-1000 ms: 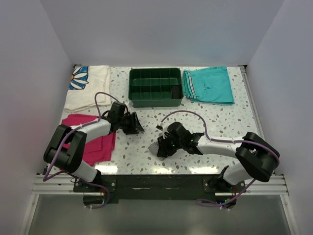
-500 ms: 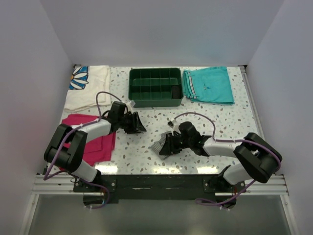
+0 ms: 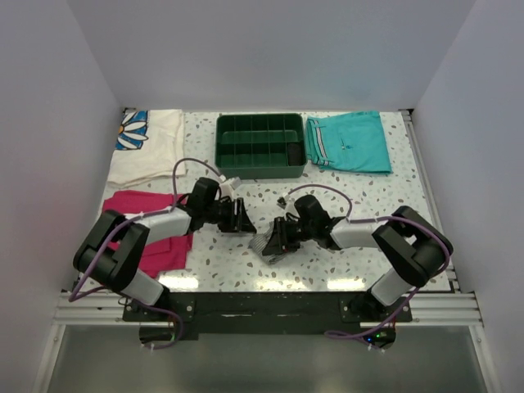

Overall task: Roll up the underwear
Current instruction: Roll the underwear to the center of the board.

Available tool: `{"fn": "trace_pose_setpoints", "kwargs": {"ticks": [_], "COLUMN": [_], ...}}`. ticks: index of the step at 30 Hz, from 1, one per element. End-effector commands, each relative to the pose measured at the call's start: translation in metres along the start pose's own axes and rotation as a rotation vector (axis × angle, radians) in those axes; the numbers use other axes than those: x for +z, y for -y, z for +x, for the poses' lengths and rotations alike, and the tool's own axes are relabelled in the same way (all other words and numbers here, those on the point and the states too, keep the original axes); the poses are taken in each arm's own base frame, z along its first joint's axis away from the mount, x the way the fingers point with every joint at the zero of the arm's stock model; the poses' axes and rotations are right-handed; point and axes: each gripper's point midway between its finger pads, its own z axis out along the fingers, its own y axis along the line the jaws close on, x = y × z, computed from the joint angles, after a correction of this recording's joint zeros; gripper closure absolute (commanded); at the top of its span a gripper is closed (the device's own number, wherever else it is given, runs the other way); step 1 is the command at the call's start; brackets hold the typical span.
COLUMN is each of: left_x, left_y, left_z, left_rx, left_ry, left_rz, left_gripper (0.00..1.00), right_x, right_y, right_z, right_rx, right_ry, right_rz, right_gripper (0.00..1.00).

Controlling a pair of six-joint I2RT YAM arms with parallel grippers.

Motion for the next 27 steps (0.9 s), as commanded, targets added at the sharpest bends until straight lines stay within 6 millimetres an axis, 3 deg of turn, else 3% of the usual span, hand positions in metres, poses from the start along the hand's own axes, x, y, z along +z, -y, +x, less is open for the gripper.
{"fn": "trace_pose_setpoints", "kwargs": {"ticks": [1, 10, 20, 27], "left_x": [-0.004, 0.011, 0.020, 0.023], "left_y": [0.018, 0.021, 0.005, 0.004], "left_z": [-0.007, 0.000, 0.024, 0.031], "left_rx": [0.095, 0.096, 0.045, 0.031], "left_ry": [0.043, -0.001, -0.075, -0.091], "left_rz": [0.090, 0.191, 0.194, 0.221], "left_gripper": [0.48, 0.46, 0.43, 0.43], "right_x": [-0.007, -0.008, -0.010, -0.009], "right_y": [0.072, 0.083, 0.087, 0.086], "right_z": [0.036, 0.045, 0.045, 0.042], "right_rx": [0.130, 0.147, 0.134, 0.114], "right_ry": [-0.083, -0.114, -0.127, -0.121], "right_rz": [0.293, 0.329, 0.350, 0.348], "right_gripper": [0.77, 0.77, 0.77, 0.76]}}
